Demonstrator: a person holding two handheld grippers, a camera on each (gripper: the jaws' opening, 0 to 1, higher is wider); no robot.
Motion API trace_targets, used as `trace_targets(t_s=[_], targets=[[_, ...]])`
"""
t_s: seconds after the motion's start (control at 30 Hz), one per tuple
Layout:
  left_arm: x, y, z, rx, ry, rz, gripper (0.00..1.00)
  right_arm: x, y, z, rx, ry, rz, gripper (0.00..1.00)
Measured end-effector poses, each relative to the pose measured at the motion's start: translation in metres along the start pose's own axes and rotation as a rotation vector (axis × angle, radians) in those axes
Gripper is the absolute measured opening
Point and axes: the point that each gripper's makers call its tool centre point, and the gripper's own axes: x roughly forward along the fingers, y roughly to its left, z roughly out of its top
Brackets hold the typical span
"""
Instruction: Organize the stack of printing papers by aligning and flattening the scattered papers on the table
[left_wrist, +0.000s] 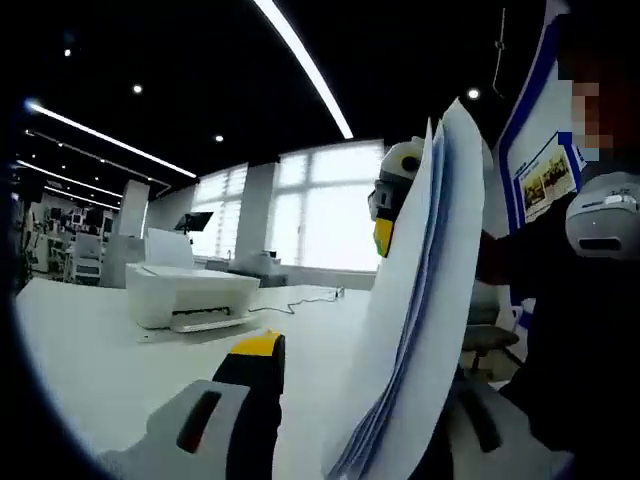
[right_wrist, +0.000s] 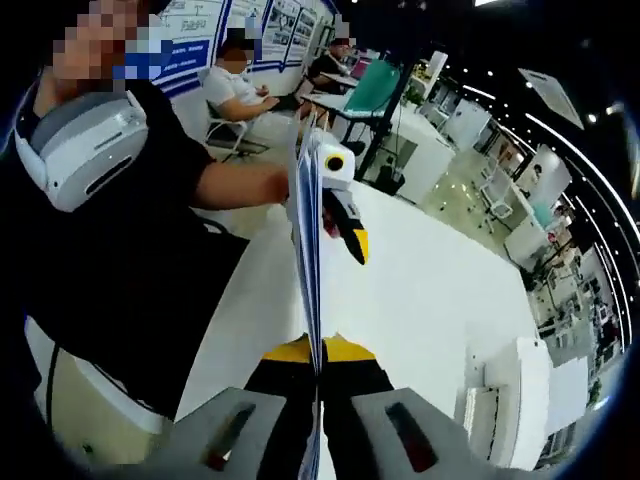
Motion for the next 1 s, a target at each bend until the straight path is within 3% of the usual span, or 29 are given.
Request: trace_targets(t_s=[0.1,0.37,0.43,0.6,0.67,0.7,0.73,0.77,0.8,0.83,0.87,1.0], targets=[[0.000,-0.003,0.010,-0.049,-0.067,-0.032,0.55,-0.015,0.000,0.005,0.039,-0.101,-0.044,0.00],[0.019,-0.011,0.028,-0.037,-0.126,-0.070,0.62,-0.042,0.003,0.024,0.083,-0.352,-0.109,0.00],[0.029,-0.014,0.039,-0.019,-0.136,-0.077,0.64,-0.051,0.008,0.033,0.121,-0.479,-0.114,0.00],[0.040,-0.021,0.078,0.026,-0.226,-0.077,0.65,-0.059,0.010,0.028,0.202,-0.597,-0.125,0.00],[0.040,-0.026,0.090,0.036,-0.260,-0.079,0.60,-0.060,0.012,0.023,0.237,-0.632,-0.124,0.00],[0.040,-0.032,0.093,0.068,-0.257,-0.086,0.47,-0.059,0.013,0.019,0.253,-0.643,-0.127,0.00],[0.040,-0.036,0.092,0.102,-0.239,-0.101,0.18,-0.058,0.014,0.017,0.269,-0.660,-0.128,0.00],[0.039,-0.044,0.091,0.127,-0.212,-0.117,0.07,-0.056,0.016,0.011,0.299,-0.689,-0.137,0.00],[0.041,-0.048,0.090,0.093,-0.199,-0.134,0.07,-0.054,0.015,0.007,0.316,-0.707,-0.151,0.00],[0.044,-0.046,0.094,0.083,-0.203,-0.116,0.07,-0.054,0.017,0.004,0.347,-0.770,-0.149,0.00],[0.046,-0.045,0.093,0.087,-0.192,-0.109,0.06,-0.053,0.016,0.000,0.356,-0.793,-0.154,0.00],[0.050,-0.031,0.081,-0.011,-0.111,-0.051,0.06,-0.038,0.013,-0.017,0.373,-0.831,-0.215,0.00]])
